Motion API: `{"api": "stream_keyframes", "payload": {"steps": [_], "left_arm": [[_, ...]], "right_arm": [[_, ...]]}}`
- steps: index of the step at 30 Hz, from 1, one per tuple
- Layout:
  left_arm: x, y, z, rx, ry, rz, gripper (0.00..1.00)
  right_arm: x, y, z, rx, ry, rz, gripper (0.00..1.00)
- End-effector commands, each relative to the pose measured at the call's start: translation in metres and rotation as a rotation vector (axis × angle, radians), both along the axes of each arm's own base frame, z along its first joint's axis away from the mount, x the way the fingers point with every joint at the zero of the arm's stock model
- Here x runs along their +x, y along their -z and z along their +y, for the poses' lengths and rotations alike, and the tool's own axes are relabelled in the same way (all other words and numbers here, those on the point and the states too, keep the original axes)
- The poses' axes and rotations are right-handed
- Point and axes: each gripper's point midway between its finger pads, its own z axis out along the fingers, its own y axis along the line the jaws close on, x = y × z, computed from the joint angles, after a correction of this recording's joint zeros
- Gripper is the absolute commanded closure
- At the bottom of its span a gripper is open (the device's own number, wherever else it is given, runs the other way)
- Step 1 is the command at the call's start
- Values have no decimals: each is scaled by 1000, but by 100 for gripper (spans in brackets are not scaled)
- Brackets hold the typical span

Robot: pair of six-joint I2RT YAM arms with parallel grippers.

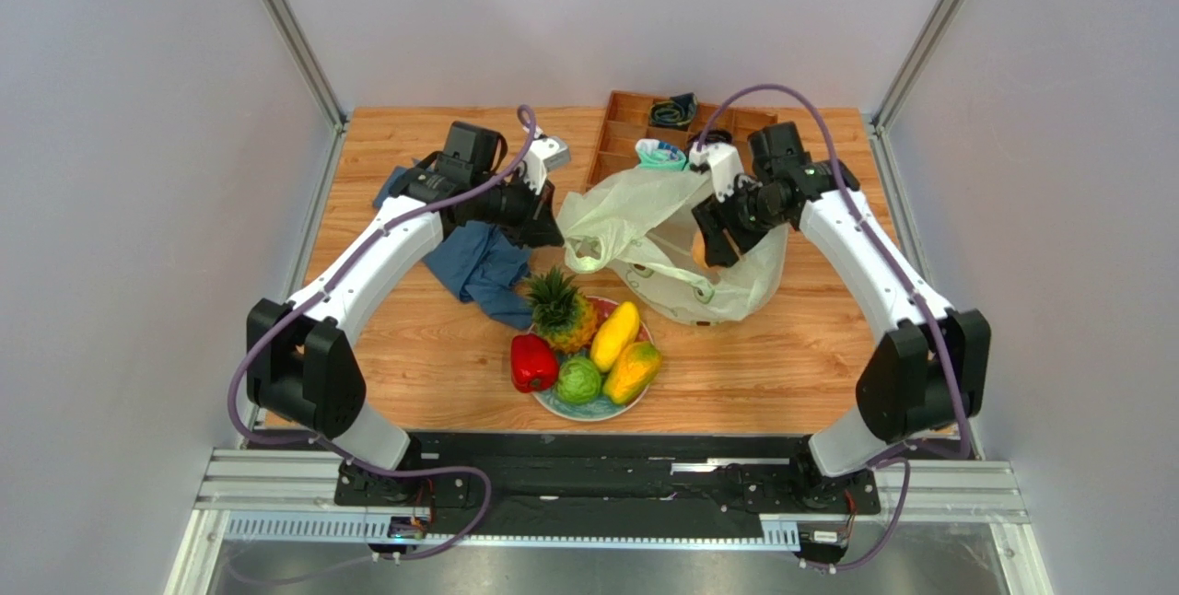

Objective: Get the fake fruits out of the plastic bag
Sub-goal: Take out the fake fruit from the plastic bag, then place the fake fruit on the plate.

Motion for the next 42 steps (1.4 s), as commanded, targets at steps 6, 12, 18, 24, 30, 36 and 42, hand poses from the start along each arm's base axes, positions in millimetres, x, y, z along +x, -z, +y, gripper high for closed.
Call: {"api": "stream_keyframes", "payload": {"steps": [6,12,18,24,30,36,42], "left_arm": [[29,-31,-24,-89,-19,-52,100],[31,-42,-25,-116,-46,-56,100],[55,-54,-36,-145,-83,-51,100],[82,-68,-43,-155,-124,-93,100],[85,-67,-40,-136,-122,-115,100],[78,-66,-32,-111,-136,-124,100],[72,-57,-26,-77,-127,-135,100]], "right_arm": [[-53,-145,97,271,-465,-295,57],[-79,-124,125,310,-560,-229,56],[-98,-116,148,303,-718,-149,56],[-127,-81,145,184,-889,-56,56],[-151,-55,154,167,-962,39,56],[-146,-25,162,122,-946,-38,58],[-150,-6,174,140,-945,-45,56]]}}
